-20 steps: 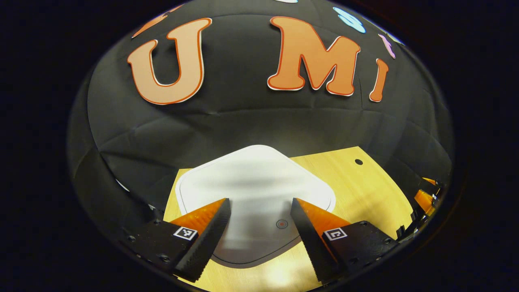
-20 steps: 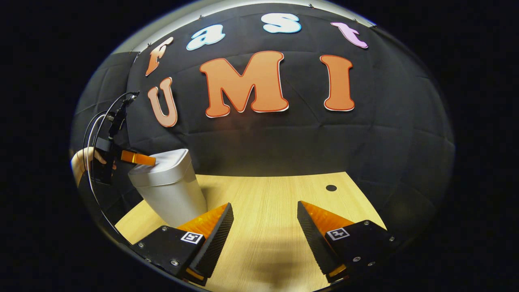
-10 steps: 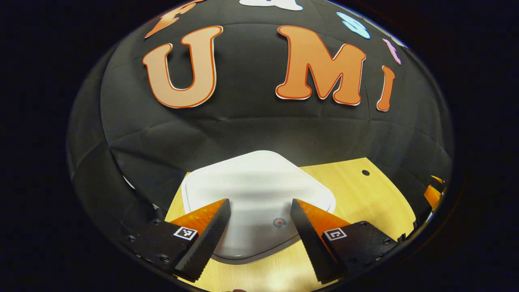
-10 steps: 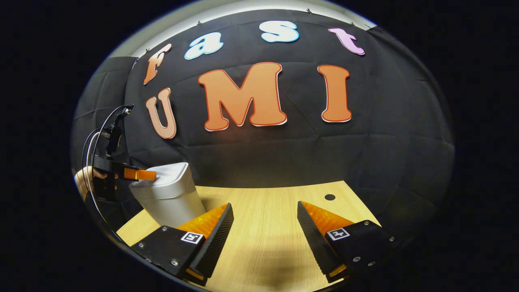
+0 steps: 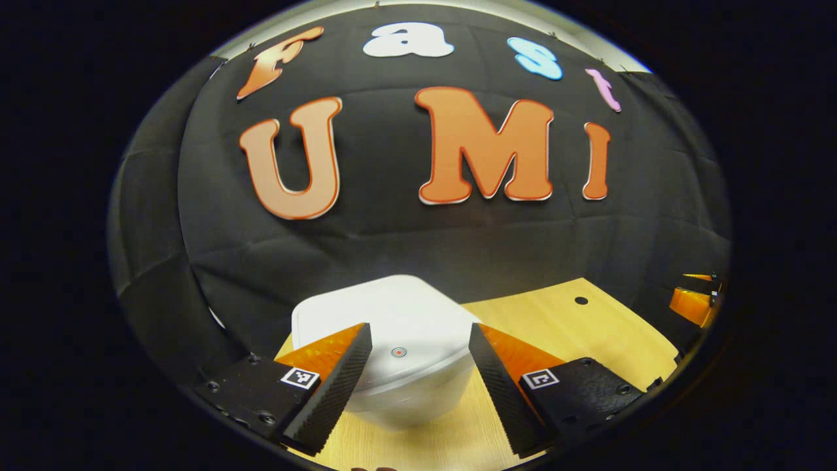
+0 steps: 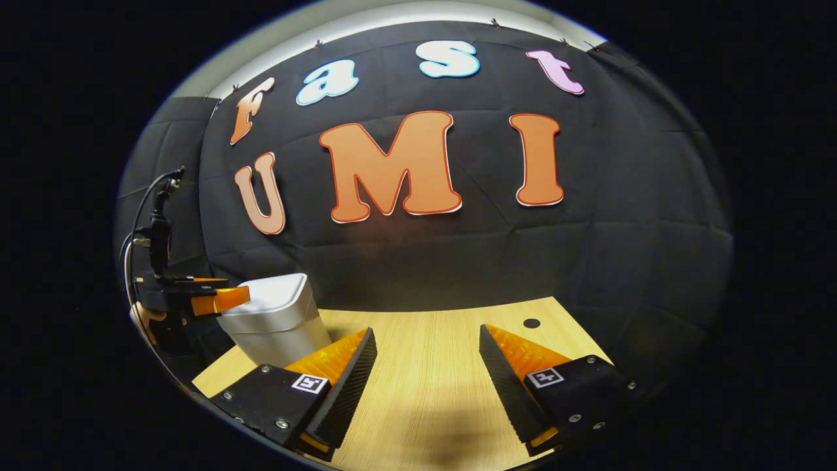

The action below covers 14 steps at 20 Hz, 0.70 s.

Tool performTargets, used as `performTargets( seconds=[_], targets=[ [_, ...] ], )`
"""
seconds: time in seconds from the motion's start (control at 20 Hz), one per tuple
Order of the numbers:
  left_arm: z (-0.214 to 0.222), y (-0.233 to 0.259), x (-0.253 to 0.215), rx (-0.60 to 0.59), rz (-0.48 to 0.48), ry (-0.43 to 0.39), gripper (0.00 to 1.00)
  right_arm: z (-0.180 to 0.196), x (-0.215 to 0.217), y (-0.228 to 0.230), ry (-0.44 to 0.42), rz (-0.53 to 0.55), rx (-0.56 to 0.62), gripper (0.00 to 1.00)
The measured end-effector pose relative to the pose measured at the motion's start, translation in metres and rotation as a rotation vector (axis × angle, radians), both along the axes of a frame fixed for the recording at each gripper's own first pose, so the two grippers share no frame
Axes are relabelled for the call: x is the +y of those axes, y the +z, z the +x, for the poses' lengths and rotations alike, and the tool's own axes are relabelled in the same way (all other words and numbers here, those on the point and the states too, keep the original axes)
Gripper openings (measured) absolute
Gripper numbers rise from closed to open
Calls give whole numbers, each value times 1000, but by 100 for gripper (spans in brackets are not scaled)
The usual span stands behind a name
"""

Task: Press the lid of the desktop garbage bin to open it, pick up the crumpled paper on the desktop and throw it into the bin, then pick up the pop can on the desktop and drop it into the bin, and finally close the garbage bin lid.

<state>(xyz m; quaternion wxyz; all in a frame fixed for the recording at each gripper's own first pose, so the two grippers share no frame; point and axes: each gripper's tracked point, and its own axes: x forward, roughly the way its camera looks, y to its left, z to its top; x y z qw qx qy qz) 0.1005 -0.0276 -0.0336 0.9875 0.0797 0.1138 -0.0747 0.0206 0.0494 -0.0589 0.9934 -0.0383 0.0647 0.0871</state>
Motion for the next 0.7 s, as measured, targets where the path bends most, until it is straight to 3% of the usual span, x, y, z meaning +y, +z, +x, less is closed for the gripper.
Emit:
performTargets(
  seconds=[0.2, 0.4, 0.7],
  targets=[
    [-26, 24, -29, -86, -3, -22, 96, -9, -1, 1, -7, -14, -11, 95],
    [-55, 38, -59, -161, -103, -47, 95, -12, -7, 14, -19, 0, -14, 94],
    [-57, 30, -62, -129, -132, -41, 95, -10, -11, 13, -33, 8, -16, 95]
  ],
)
